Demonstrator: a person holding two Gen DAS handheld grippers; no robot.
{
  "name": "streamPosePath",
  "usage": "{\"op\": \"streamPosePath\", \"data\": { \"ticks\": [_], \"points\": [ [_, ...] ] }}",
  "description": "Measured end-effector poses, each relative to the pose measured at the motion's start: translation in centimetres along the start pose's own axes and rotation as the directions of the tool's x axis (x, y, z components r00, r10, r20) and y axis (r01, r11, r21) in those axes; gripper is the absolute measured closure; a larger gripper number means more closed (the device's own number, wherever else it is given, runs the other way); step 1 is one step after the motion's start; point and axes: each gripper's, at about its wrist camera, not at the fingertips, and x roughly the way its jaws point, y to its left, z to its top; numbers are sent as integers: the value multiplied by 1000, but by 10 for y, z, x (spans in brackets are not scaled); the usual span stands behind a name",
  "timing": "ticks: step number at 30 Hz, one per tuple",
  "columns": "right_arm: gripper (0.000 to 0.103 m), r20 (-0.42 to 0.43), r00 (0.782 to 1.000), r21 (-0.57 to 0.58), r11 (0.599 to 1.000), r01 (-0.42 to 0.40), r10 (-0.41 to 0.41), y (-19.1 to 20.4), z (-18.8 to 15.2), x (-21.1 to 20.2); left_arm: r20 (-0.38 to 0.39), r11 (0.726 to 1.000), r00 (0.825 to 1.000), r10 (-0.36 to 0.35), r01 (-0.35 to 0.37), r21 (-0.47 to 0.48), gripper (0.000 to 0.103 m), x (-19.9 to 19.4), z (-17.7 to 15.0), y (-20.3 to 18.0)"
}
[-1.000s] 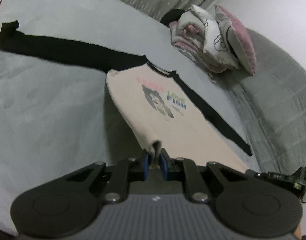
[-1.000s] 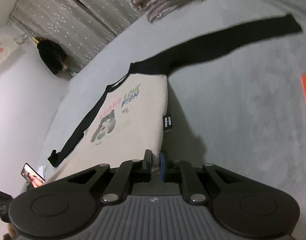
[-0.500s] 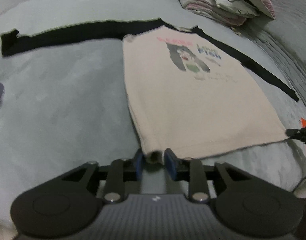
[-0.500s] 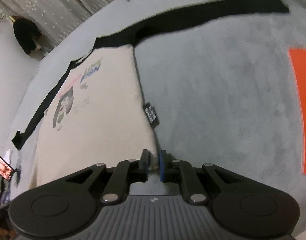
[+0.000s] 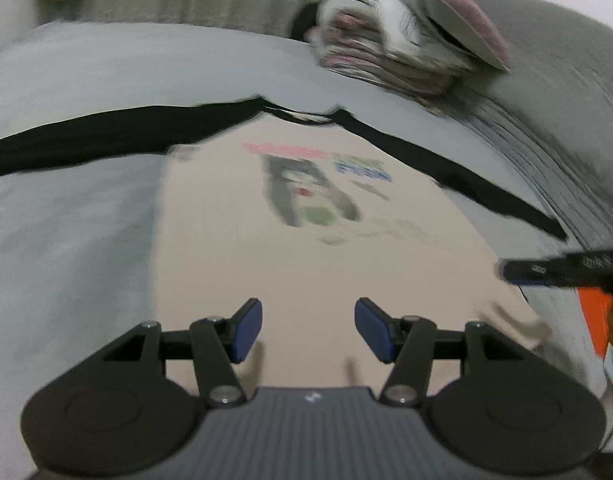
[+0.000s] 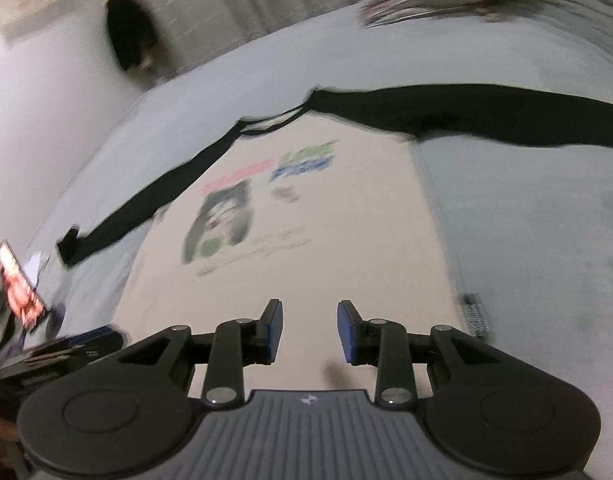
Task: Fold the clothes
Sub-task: 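Pinch the cream hem with both grippers and smooth the sweatshirt flat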
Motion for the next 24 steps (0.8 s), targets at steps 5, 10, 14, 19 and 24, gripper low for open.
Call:
{"op": "streamPosePath", "data": {
  "ticks": [5,10,14,19,24],
  "points": [
    [72,-87,996,-145,989,24,-37,22,-37,28,-56,974,998,40,-26,227,48,12,-32,-25],
    [72,-80,997,-169,986,-15,2,5,-65,-4,-49,924,999,-1,20,383,48,-18,-50,-31],
    [72,-61,996,-150,986,-68,59,1,-76,-18,0,884,997,-76,67,463,49,-18,-54,-45],
    [72,-100,991,-185,977,-109,92,12,-93,-8,33,819,994,-104,66,570,65,6,-65,-66],
    [72,-35,998,-279,959,-53,45,26,-101,-9,41,857,988,-148,107,504,82,9,-51,-63]
  ]
}}
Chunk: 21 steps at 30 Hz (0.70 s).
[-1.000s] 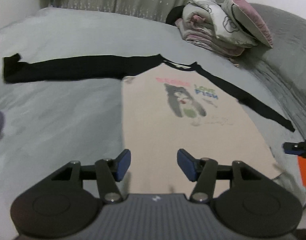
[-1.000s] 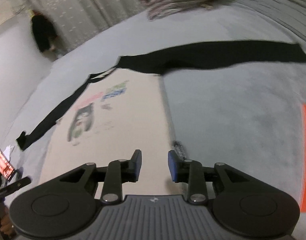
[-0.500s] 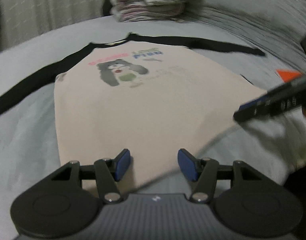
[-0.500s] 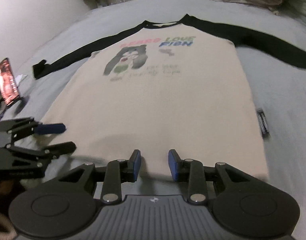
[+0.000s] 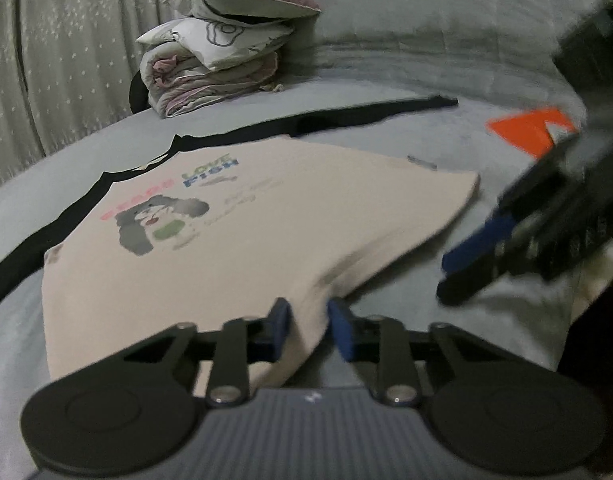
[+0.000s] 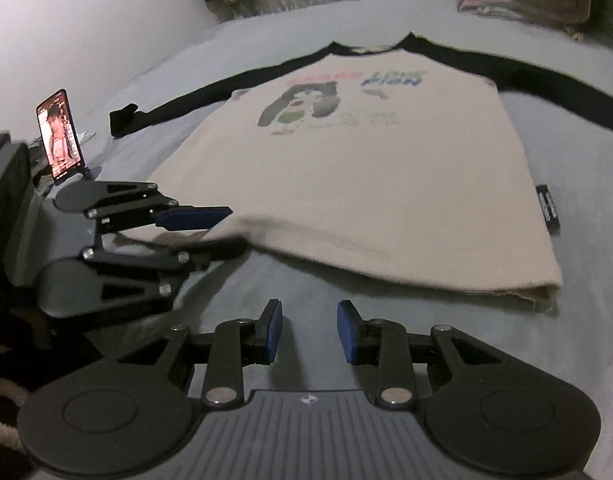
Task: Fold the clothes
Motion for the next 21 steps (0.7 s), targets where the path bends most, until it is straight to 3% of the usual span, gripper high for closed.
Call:
{"op": "streamPosePath", "data": {
  "ticks": [3,7,12,15,21],
  "points": [
    [72,50,997,-46,997,54,-52,6,1,0,14,985,998,-57,58,-161,84,0,9,26],
    [72,117,988,-96,989,117,-105,12,5,0,33,922,987,-159,160,-353,84,2,12,58],
    [72,163,976,-183,967,174,-145,23,12,5,47,882,978,-205,206,-424,85,4,11,70],
    [72,192,964,-259,938,229,-183,34,13,8,40,877,976,-214,210,-433,85,7,11,71],
    [72,199,964,-348,907,236,-175,47,14,15,44,862,971,-237,231,-451,86,8,10,73]
  ]
}}
